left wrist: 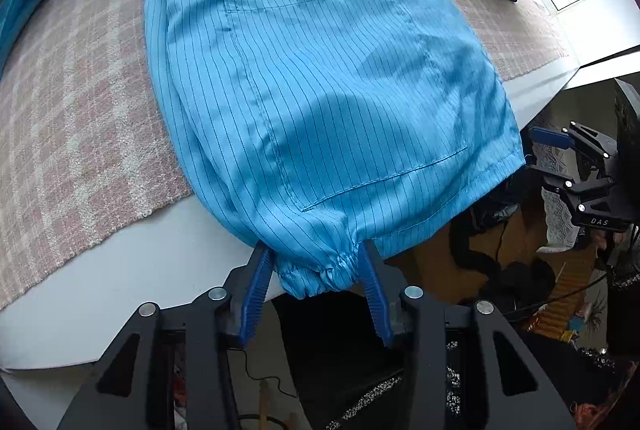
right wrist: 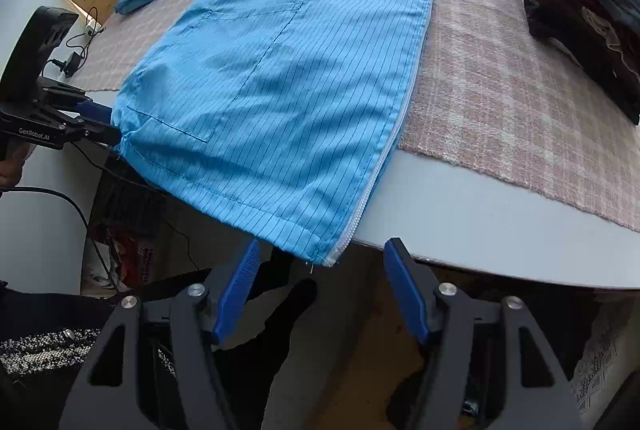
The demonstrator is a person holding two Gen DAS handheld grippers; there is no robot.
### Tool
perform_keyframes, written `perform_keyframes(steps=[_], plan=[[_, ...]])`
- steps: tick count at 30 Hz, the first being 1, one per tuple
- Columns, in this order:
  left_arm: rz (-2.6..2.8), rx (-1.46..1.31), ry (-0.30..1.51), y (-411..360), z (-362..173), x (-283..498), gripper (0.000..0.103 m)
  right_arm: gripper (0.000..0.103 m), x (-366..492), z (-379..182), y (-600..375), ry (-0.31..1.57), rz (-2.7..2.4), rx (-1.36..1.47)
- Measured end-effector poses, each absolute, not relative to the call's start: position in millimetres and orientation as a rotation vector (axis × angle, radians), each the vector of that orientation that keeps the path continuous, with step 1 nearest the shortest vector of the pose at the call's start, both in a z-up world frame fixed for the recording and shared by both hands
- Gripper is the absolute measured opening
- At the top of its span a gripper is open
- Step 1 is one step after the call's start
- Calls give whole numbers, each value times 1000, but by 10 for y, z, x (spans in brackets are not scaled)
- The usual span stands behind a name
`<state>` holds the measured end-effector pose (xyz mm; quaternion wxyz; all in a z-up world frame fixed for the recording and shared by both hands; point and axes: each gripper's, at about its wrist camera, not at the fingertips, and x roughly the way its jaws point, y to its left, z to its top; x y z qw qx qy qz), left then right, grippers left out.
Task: Fold clothes
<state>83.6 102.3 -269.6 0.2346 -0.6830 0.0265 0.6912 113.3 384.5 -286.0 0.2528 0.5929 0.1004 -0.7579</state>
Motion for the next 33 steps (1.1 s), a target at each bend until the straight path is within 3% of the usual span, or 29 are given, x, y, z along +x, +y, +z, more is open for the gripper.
perform_keyframes(steps=[1,2,5,6,9,16,23,26,29,33], plan=[[1894,-1864,94,1048,-2693,822,22,64,1159,-2899,3816,290,-2049,1612],[1889,-1856,99,1064,-2679,800,13,64,1185,-2938,3787,307,-2037,1613],[1907,-1805,88,1071,-2478,684,8,63,1160,-2994,3690,349,-2024,1599],[1926,-1779,89,1068,-2382,642,8,61,1128,-2971,3701,322,-2032,1596],[1975,-1707,70,1033,-2083,536,8,37,1025,-2830,3792,203,-2053,1578],[2017,-1675,133,935,-1949,486,11,30,910,-2623,3892,130,-2117,1536],[2003,-1732,160,839,-2126,592,9,30,947,-2657,3865,230,-2124,1573],[2010,-1752,91,724,-2182,561,6,30,913,-2750,3820,260,-2141,1591],[2013,-1737,49,683,-2123,515,6,36,819,-2785,3808,251,-2151,1601],[1950,-1781,71,737,-2263,588,37,37,806,-2756,3765,262,-2151,1596]])
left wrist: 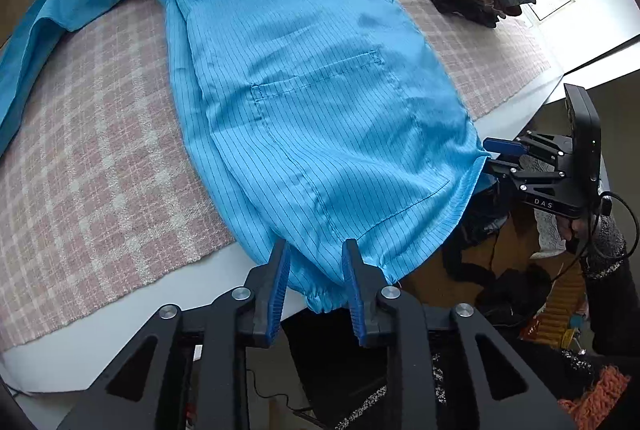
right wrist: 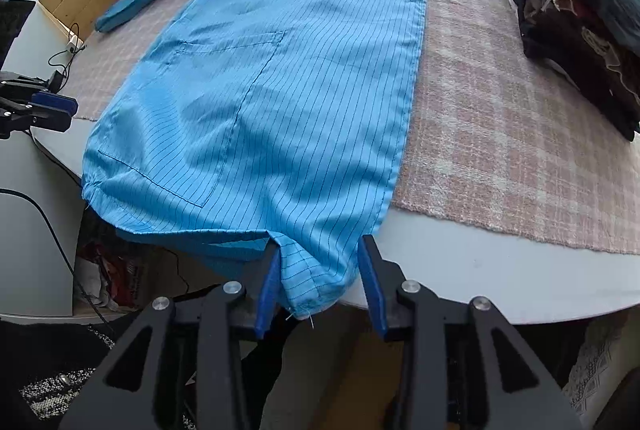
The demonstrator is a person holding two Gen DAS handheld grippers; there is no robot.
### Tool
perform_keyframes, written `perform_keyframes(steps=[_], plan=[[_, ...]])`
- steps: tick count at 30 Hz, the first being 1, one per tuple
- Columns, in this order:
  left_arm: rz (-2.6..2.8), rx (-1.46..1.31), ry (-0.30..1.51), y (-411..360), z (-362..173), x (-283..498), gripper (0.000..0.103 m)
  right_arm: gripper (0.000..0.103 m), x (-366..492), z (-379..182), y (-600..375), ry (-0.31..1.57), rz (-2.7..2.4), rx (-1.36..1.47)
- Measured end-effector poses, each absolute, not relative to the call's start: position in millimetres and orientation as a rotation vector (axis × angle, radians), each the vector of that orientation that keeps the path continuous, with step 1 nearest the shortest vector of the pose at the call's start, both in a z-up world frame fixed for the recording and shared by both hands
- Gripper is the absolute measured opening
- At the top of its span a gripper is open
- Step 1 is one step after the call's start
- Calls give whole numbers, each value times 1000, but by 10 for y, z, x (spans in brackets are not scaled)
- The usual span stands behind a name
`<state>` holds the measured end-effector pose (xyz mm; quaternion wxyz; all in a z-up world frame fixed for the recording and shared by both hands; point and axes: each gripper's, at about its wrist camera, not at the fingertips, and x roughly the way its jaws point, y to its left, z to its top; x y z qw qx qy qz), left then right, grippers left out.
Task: Fold clothes
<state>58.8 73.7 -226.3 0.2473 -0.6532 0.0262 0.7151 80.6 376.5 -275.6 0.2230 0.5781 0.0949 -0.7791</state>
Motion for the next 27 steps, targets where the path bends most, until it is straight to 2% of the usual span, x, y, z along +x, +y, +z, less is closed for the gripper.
perform_keyframes(steps=[3,7,8,9,10,11,17,19,21,27], plan=[[1913,-1838,48,785,-2450,630,43,37,821,-2700,3735,229,-2167,1567],[1859,-1877,36,927,-2713,606,43,37,859,-2659,3708,237,-2174,1553],[1852,-1880,44,964,-2754,600,35,37,869,-2657,3701,237,-2175,1551],[1844,-1883,29,981,-2768,591,15,37,875,-2654,3704,234,-2179,1550],[1835,-1887,15,999,-2782,582,5,37,881,-2651,3707,231,-2183,1548],[1837,-1877,5,1012,-2752,569,4,37,896,-2648,3712,228,-2187,1545],[1950,-1664,-79,1038,-1850,317,4,37,1018,-2578,3887,176,-2196,1506],[1980,-1603,-79,1100,-1546,215,4,45,1092,-2536,3918,180,-2208,1485],[2002,-1544,-71,1205,-1262,127,4,47,1206,-2494,3903,185,-2215,1443],[2025,-1469,1,1513,-829,-42,4,50,1356,-2537,3588,305,-2237,1366]])
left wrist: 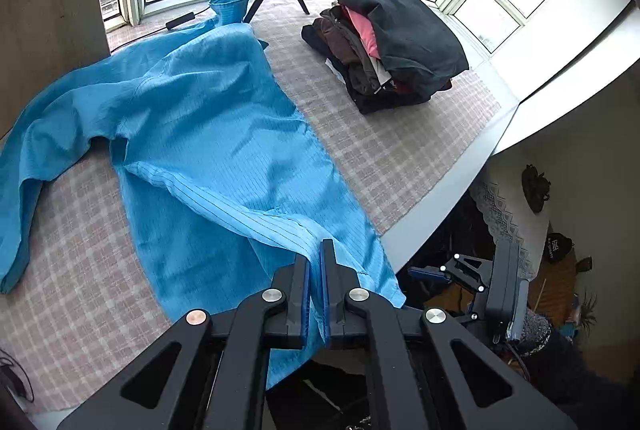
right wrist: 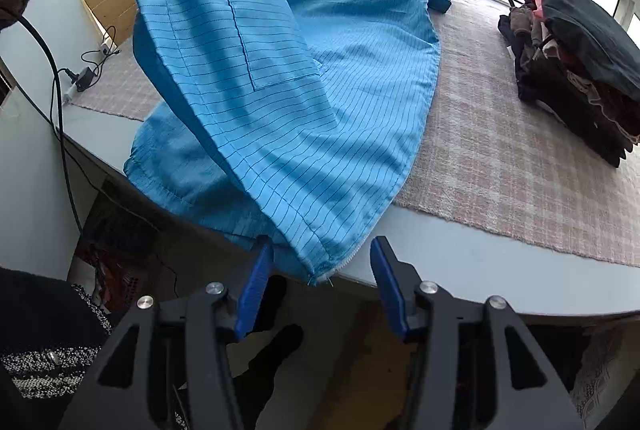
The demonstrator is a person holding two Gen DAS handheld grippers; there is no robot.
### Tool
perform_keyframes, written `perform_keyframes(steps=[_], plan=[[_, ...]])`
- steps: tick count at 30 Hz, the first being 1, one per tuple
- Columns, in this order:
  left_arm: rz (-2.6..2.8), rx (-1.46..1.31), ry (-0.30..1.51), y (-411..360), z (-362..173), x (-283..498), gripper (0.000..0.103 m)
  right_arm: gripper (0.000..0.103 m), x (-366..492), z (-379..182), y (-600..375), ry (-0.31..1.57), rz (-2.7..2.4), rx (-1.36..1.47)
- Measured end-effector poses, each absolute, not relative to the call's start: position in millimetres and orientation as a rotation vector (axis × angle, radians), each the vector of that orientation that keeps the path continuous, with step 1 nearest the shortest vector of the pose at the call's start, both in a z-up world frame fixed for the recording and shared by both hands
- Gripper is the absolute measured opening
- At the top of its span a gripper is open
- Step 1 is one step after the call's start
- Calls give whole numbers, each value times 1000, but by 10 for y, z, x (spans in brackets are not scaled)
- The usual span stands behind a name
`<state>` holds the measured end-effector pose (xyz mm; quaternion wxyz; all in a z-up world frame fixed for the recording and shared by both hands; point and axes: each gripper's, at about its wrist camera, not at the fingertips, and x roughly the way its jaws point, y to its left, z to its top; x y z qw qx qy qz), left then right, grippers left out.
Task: Fold clothes
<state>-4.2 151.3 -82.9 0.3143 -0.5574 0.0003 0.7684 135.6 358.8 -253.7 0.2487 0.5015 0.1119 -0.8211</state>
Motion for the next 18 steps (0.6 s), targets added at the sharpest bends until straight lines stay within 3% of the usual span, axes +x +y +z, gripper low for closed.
perform_keyframes(steps=[7,8,9,10,16,18], plan=[[2026,-1442,67,1638,-651,-93,4,48,1224,-2779,3292,413,-2323,1378],[2027,-1439,74,1637,-645,-86,4,43,1182,-2797,3357,347,-2325,1408],[2026,-1435,81,1632,-636,-77,4,27,1141,-2814,3423,280,-2325,1437],[2026,-1433,84,1623,-633,-71,4,24,1131,-2787,3522,203,-2322,1456],[2032,-1461,100,1600,-737,-167,4,32,1448,-2428,3999,96,-2396,1368],[2019,-1469,92,1601,-780,-213,4,32,1602,-2362,4053,-38,-2330,1339]])
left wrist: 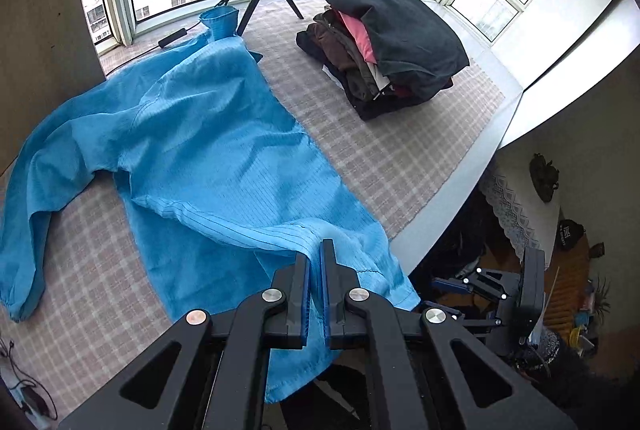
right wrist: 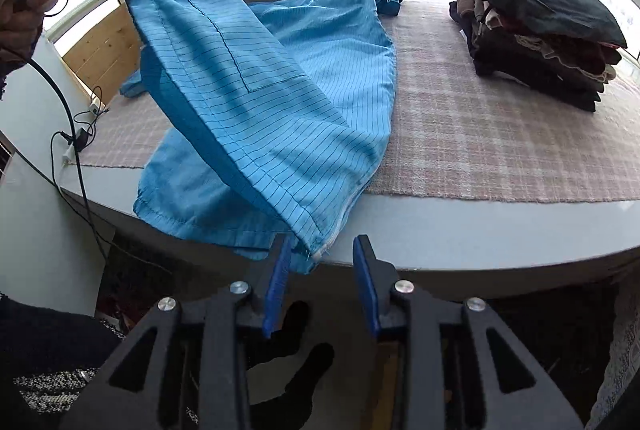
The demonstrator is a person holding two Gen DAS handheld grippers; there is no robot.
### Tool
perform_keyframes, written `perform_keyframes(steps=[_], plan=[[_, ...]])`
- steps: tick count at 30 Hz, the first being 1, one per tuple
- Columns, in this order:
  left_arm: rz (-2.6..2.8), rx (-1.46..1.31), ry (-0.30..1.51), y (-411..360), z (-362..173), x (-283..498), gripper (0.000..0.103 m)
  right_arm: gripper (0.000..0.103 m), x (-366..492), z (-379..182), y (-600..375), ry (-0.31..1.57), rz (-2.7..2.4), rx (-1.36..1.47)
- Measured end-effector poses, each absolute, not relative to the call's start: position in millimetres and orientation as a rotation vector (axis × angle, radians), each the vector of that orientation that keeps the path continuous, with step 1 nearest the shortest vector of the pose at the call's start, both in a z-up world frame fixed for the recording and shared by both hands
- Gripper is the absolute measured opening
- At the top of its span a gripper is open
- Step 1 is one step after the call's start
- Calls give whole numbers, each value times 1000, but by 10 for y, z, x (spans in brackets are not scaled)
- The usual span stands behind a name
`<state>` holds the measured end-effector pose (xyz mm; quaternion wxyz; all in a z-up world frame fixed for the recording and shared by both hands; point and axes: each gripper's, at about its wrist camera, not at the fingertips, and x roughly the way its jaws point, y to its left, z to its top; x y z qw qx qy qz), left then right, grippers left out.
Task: Fold clothes
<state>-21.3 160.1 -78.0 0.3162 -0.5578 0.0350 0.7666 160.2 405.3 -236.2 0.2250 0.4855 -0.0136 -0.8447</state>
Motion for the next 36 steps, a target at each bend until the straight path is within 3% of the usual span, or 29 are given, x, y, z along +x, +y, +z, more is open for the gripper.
perform_keyframes(steps=[8,11,23,25,26,30,36], plan=[[1938,-1449,195,1763,-803,-252,4,32,1548,-2774,3535,-198,-2188,1401],[1902,-1439,227,1779,-793,-256,4,32,1462,-2876,3533,-117,-2342,1485],[1829,-1410,276,1748,-796,-276,4,32,1395,-2889,3420,-99,-2471,1506],[1825,-1401,284,1746,-785,-254,4,17,1396,-2869,3460,-186,-2472,1482],[1821,-1397,284,1740,-779,-240,4,1,1429,-2808,3544,-269,-2488,1462],[1792,-1380,282,1726,-790,-123,4,1,1810,-2692,4053,-625,-2648,1379],[1765,-1370,337,1771,-884,55,4,1,1840,-2977,4003,-580,-2574,1574]])
